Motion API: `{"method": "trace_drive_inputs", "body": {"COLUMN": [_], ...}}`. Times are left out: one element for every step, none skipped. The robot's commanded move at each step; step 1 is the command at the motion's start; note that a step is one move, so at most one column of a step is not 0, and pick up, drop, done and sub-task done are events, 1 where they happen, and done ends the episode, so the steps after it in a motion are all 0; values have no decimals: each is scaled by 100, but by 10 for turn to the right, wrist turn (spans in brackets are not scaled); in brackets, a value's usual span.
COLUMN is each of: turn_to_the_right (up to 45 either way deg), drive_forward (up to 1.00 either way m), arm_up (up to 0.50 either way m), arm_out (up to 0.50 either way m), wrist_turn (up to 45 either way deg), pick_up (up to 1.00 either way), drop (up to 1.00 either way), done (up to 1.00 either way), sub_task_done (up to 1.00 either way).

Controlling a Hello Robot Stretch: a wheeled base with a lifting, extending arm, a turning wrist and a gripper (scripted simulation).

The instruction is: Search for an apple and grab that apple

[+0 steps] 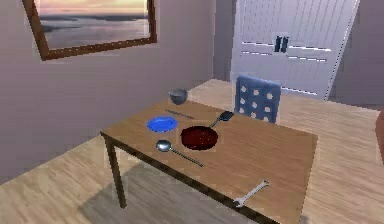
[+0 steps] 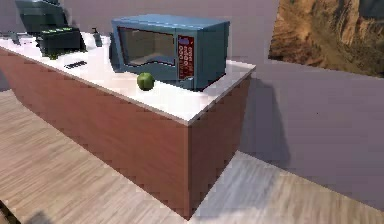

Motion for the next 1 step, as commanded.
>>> {"method": "trace_drive_inputs", "body": {"turn_to_the_right": [-90], "drive_forward": [0], "arm_up": [0], "arm_out": [0], "wrist_turn": [0], "pick_up": [0], "drop": [0], "done": [0], "sub_task_done": [0]}}
